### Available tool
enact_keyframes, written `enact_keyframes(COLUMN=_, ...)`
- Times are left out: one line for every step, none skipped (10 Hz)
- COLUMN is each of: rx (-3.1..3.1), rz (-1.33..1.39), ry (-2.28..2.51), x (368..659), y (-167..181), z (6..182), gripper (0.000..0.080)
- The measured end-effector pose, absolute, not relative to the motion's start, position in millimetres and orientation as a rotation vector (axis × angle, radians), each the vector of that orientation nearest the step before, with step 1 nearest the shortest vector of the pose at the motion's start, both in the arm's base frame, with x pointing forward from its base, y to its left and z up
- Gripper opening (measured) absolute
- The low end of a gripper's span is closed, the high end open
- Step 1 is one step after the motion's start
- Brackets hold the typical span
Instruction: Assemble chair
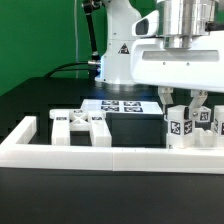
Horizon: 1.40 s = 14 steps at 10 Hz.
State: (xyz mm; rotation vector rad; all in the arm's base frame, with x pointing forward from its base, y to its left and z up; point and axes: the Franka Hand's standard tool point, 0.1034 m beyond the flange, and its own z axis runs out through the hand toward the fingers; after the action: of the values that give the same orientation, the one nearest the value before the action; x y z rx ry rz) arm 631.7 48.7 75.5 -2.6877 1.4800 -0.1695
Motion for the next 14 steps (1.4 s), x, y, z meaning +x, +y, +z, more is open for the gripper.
enact_keyframes(rx=-2.611, rz=-0.162, ry=1.604, x=631, y=48, z=75.6, gripper=0.0291)
enact_keyframes(rx=-2.537, rz=-0.156, ry=1.712, x=631, y=48, z=75.4, gripper=0.0291)
enact_keyframes(rx=-2.468, rz=-0.152, ry=1.804, x=631, y=49, z=75.4, gripper=0.0291)
enact_keyframes(rx=-2.372, rz=-0.145, ry=1.924, x=631, y=51, z=75.6, gripper=0.0291)
enact_keyframes(rx=-2.295, rz=-0.138, ry=2.017, x=630, y=51, z=76.1, gripper=0.0291)
enact_keyframes(rx=-2.217, rz=-0.132, ry=2.103, x=630, y=51, z=76.6, gripper=0.0291)
enact_keyframes(rx=-2.129, rz=-0.122, ry=2.194, x=629, y=51, z=77.0, gripper=0.0291)
enact_keyframes(rx=-2.041, rz=-0.106, ry=2.283, x=627, y=51, z=76.6, gripper=0.0291)
enact_keyframes(rx=-1.979, rz=-0.086, ry=2.349, x=624, y=50, z=75.0, gripper=0.0291)
enact_keyframes(rx=-1.945, rz=-0.077, ry=2.382, x=623, y=51, z=74.4, gripper=0.0291)
enact_keyframes(rx=-1.878, rz=-0.064, ry=2.443, x=621, y=51, z=73.9, gripper=0.0291)
enact_keyframes(rx=-1.841, rz=-0.061, ry=2.477, x=620, y=50, z=73.8, gripper=0.0292)
enact_keyframes(rx=-1.834, rz=-0.062, ry=2.486, x=619, y=50, z=73.9, gripper=0.0292)
enact_keyframes(rx=-1.839, rz=-0.066, ry=2.482, x=619, y=50, z=73.8, gripper=0.0292)
